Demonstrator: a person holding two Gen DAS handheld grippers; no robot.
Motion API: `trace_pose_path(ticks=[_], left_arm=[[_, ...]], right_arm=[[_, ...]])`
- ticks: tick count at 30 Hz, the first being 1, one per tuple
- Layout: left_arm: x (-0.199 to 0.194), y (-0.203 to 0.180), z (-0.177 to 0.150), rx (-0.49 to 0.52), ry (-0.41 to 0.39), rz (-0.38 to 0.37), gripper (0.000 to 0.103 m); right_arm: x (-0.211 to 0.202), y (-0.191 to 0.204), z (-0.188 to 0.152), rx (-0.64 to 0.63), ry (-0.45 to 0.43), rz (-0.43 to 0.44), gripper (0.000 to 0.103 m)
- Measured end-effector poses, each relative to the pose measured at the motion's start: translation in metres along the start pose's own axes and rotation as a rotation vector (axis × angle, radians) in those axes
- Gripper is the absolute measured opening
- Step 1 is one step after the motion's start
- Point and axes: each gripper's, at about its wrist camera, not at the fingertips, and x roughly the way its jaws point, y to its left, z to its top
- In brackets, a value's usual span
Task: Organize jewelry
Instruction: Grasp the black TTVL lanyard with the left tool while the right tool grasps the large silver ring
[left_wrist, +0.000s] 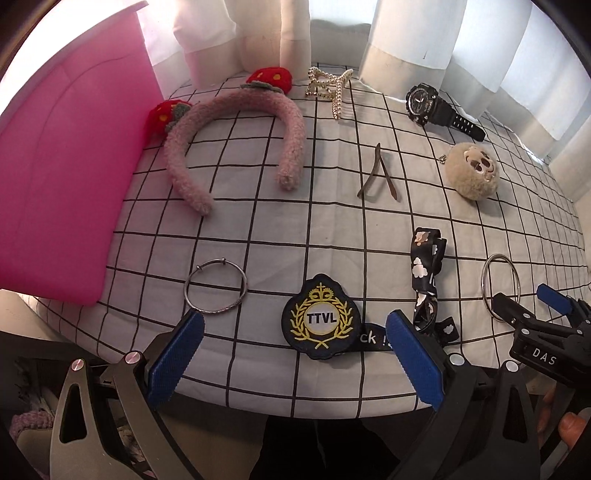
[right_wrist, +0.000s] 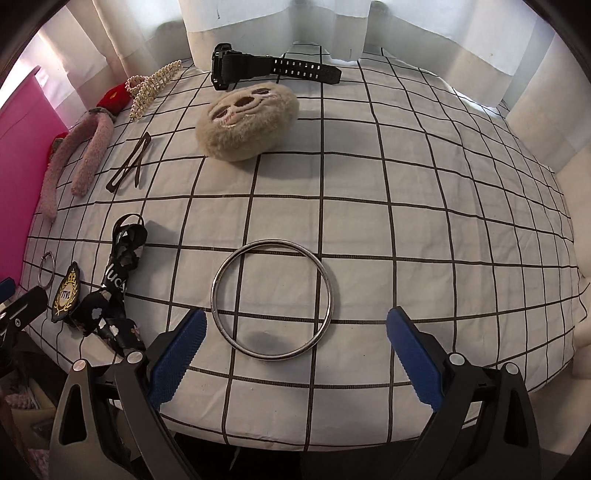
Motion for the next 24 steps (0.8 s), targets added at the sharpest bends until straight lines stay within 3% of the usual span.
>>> trace_pose_path(ticks=[7, 20, 24], left_arm=[[0.011, -0.031, -0.002, 0.07, 0.001, 0.019, 0.097], [0.008, -0.072, 0.006, 0.136, -0.022, -0.042, 0.097], [0.019, -0.068, 0.007, 0.094, 0.009, -0.075, 0.097]], right_arm=[[0.012, 0.0, 0.002, -0.033, -0.014, -0.005, 0.094], [0.019, 0.001, 0.005, -0.079, -0.045, 0.003, 0.094], [0.019, -0.001, 0.0, -0.098, -0.07, 0.005, 0.094]])
